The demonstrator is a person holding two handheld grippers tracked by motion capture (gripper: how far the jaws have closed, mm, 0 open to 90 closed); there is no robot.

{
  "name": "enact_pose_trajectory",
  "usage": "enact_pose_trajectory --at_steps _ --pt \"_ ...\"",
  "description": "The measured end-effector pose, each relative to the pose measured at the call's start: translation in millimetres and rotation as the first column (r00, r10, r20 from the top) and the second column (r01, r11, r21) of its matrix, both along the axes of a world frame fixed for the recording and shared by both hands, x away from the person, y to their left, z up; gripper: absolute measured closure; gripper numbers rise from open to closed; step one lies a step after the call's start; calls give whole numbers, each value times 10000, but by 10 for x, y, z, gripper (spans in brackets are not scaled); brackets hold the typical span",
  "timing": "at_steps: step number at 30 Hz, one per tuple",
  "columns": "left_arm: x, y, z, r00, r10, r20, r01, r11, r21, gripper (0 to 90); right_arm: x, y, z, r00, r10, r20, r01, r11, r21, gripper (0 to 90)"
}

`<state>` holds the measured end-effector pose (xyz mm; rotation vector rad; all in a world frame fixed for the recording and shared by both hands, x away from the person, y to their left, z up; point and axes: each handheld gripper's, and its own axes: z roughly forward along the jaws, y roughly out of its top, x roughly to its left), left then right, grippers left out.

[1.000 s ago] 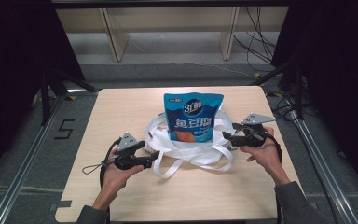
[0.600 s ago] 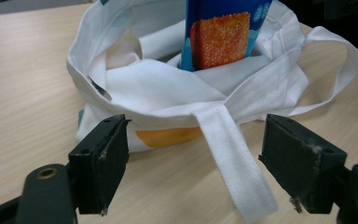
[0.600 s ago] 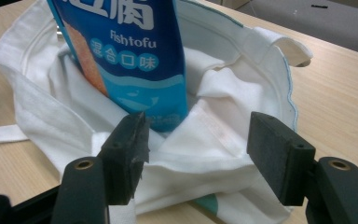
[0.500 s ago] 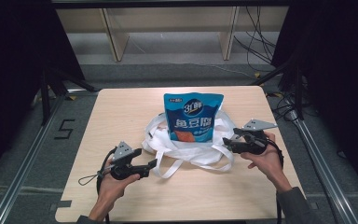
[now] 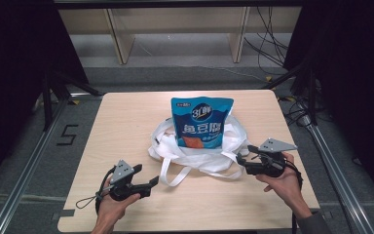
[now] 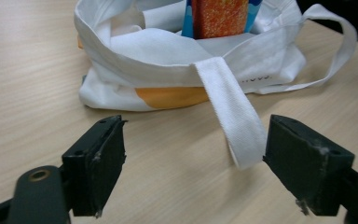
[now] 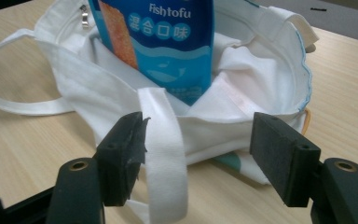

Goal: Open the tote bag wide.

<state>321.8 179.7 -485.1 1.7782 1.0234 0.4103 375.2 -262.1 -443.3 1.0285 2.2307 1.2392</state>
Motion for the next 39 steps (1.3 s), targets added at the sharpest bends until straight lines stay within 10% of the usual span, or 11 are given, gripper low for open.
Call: enact_pose_trajectory --at_steps 19,39 --pt "-315 -133 -114 9980 -493 386 476 9979 443 151 -420 9 -264 9978 74 -653 -110 9984 -552 309" --pt "-603 -358 -167 9884 -1519 25 1501 9791 1373 154 -860 -11 -539 9804 763 -1815 -1033 9842 -1440 290"
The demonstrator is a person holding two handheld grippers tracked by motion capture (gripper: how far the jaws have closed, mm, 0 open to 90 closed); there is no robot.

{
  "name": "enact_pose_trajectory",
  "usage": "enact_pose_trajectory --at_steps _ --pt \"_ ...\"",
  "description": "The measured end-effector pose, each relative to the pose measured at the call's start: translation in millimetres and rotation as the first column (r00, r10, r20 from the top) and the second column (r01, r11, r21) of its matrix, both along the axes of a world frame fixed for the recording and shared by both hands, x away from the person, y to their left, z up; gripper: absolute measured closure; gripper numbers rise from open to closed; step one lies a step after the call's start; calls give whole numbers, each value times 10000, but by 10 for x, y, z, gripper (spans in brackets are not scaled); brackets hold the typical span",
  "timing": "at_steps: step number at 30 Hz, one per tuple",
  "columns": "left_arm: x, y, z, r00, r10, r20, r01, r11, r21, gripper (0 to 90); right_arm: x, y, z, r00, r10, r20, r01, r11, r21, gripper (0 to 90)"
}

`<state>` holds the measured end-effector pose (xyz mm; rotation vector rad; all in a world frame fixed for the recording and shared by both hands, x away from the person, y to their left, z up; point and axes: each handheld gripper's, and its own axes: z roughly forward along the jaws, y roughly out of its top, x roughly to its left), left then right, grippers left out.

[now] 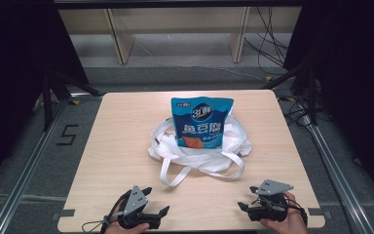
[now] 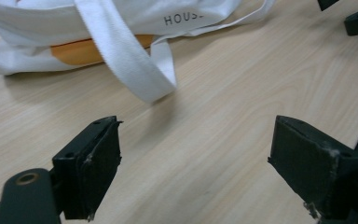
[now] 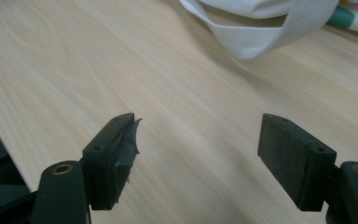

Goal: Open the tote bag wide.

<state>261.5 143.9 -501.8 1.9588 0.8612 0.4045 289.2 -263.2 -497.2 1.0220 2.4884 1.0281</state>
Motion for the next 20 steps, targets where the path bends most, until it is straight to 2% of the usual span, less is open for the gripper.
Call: enact_pose_trajectory --at_steps 1,2,3,4,5,6,8,9,10,11,14,15,16,17,19,20 --pt "-7 -7 3 10000 -27 13 27 9999 137 154 -10 10 -7 10000 77 43 -77 10000 0 290" --pt "-12 -27 -7 10000 -64 21 64 10000 -11 154 -27 17 -13 9999 -70 -90 69 10000 -26 290" --pt "-5 -31 -10 9998 -161 85 161 9999 -8 154 -2 6 -22 9998 114 162 -112 9998 -133 290" --pt "-5 -36 -15 10000 -86 -23 86 10000 -43 154 3 8 -26 9998 186 108 -184 9997 -170 289" --pt "19 -9 -8 9995 -278 143 273 9991 325 154 15 10 -37 9996 271 82 -269 9995 -150 290" --pt "10 -13 -8 9999 -113 -113 115 9998 178 154 13 11 -37 9997 232 91 -231 9996 -166 290" --pt "25 3 0 9997 -206 104 202 9992 351 154 17 14 -39 9993 366 55 -365 9990 -260 290" --pt "25 -1 -5 9998 -194 85 192 9996 218 154 6 15 -30 9997 216 72 -214 9994 -272 290" --pt "25 -1 -5 9998 -166 78 165 9996 239 154 9 15 -33 9996 269 107 -266 9992 -284 290" --pt "16 -13 -12 10000 -28 -55 28 10000 78 154 12 16 -36 9994 309 132 -305 9991 -311 290" --pt "27 -16 -15 9998 -209 50 208 9996 190 154 4 24 -26 9996 264 -36 -265 9990 -354 290" --pt "16 -26 -18 10000 -49 -76 50 9998 178 154 12 22 -34 9993 356 78 -353 9986 -397 290" --pt "35 -16 -20 9997 -242 92 239 9991 347 154 12 21 -35 9993 369 73 -366 9985 -416 290" --pt "38 -12 -17 9996 -266 80 262 9987 437 154 13 20 -37 9993 377 63 -374 9984 -414 290" --pt "43 -8 -15 9998 -197 97 193 9988 439 154 18 22 -36 9993 381 23 -380 9986 -367 290" --pt "31 -9 -17 9999 -20 -103 23 9995 300 154 15 22 -33 9993 367 -24 -367 9987 -361 290"
